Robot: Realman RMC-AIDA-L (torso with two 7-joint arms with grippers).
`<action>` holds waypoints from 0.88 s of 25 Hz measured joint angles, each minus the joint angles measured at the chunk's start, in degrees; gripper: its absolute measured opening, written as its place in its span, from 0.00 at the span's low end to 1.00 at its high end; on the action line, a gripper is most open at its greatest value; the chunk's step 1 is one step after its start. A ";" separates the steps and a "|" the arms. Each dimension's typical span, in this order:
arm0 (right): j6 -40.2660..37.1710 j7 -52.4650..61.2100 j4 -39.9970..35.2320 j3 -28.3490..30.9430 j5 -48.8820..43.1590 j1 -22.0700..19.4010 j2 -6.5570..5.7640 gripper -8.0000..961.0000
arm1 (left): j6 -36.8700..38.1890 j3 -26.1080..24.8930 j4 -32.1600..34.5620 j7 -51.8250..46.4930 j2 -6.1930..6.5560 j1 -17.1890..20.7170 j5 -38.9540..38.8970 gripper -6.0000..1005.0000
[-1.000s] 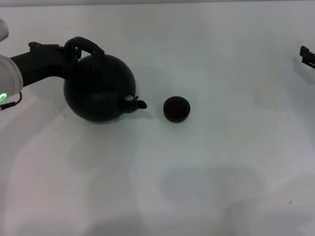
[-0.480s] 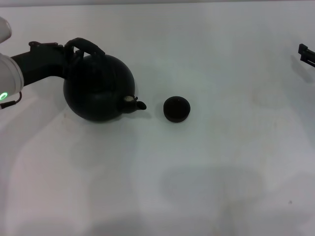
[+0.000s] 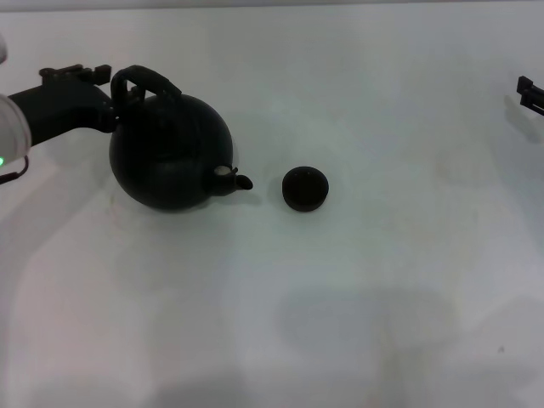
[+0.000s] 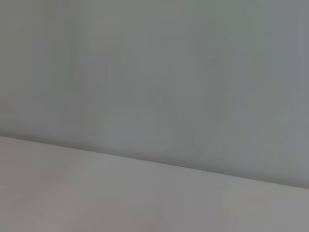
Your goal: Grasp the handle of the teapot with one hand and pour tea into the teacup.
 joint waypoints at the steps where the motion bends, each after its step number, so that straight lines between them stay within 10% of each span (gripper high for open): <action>1: -0.03 0.00 0.00 0.00 0.00 0.02 -0.02 0.88 | 0.02 -0.42 0.03 0.00 -0.03 0.25 -0.12 0.48; 16: -0.24 0.57 -1.41 0.02 -0.11 0.16 -1.16 0.88 | 4.51 -1.71 0.96 14.77 -0.09 7.62 -16.26 0.87; 22: -0.29 1.37 -4.99 0.48 -0.15 -1.46 -1.43 0.88 | 11.84 -4.60 -2.26 30.38 -0.18 14.33 -31.46 0.87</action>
